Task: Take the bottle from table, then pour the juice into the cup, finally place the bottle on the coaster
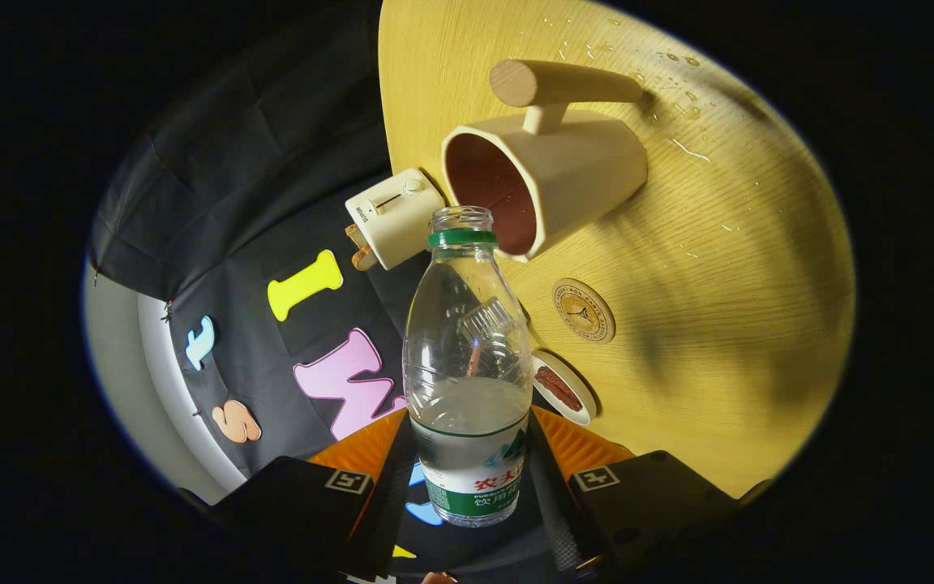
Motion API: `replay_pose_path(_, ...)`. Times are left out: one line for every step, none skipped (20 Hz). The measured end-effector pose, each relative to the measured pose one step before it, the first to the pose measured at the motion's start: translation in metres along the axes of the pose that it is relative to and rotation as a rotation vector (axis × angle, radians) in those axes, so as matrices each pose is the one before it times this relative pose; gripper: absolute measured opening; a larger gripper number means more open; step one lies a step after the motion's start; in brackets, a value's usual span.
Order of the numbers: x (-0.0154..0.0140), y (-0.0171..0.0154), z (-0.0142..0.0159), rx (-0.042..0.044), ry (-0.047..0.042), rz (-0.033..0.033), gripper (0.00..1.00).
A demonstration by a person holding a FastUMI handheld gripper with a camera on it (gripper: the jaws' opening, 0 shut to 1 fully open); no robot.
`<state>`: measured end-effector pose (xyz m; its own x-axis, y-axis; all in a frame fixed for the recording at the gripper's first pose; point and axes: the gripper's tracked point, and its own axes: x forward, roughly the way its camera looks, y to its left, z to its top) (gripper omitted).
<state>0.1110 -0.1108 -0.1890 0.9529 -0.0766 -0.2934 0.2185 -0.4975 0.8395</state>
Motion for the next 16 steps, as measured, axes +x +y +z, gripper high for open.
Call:
replay_pose_path(0.00046, 0.00148, -0.00112, 0.00982, 0.00085, 0.00092, 0.75)
replay_pose_path(-0.00045, 0.00112, -0.00214, 0.01066, 0.00162, -0.00078, 0.75)
replay_pose_path(0.00037, 0.00101, -0.00175, 0.01108, -0.00043, 0.00023, 0.75)
replay_pose_path(-0.00035, 0.00146, -0.00088, 0.01268, -0.00275, 0.00147, 0.75)
replay_pose_path(-0.00012, 0.0032, -0.00026, 0.01557, -0.00474, 0.00582, 0.75)
replay_pose_path(0.00037, 0.00263, 0.00007, 0.01376, -0.00631, 0.0069, 0.75)
replay_pose_path(0.00063, 0.00231, -0.00125, 0.01108, -0.00614, 0.00423, 0.75)
replay_pose_path(0.00022, 0.002, -0.00024, 0.01019, -0.00559, 0.00389, 0.75)
replay_pose_path(-0.00055, 0.00232, -0.0006, 0.01009, -0.00499, 0.004, 0.75)
replay_pose_path(-0.00005, 0.00215, -0.00068, 0.00661, -0.00374, 0.00311, 0.75)
replay_pose_path(0.00017, 0.0019, -0.0008, 0.00151, -0.00355, 0.00255, 0.75)
replay_pose_path(-0.00039, 0.00084, -0.0001, -0.00065, -0.00312, 0.00123, 0.75)
replay_pose_path(0.00034, 0.00058, 0.00092, 0.00048, -0.00268, 0.00253, 0.75)
replay_pose_path(-0.00026, 0.00019, 0.00066, 0.00031, -0.00289, 0.00179, 0.75)
replay_pose_path(0.00166, 0.00041, 0.00018, -0.00297, -0.00359, -0.00002, 0.75)
replay_pose_path(0.00112, -0.00009, 0.00127, -0.00533, -0.0037, 0.00236, 0.75)
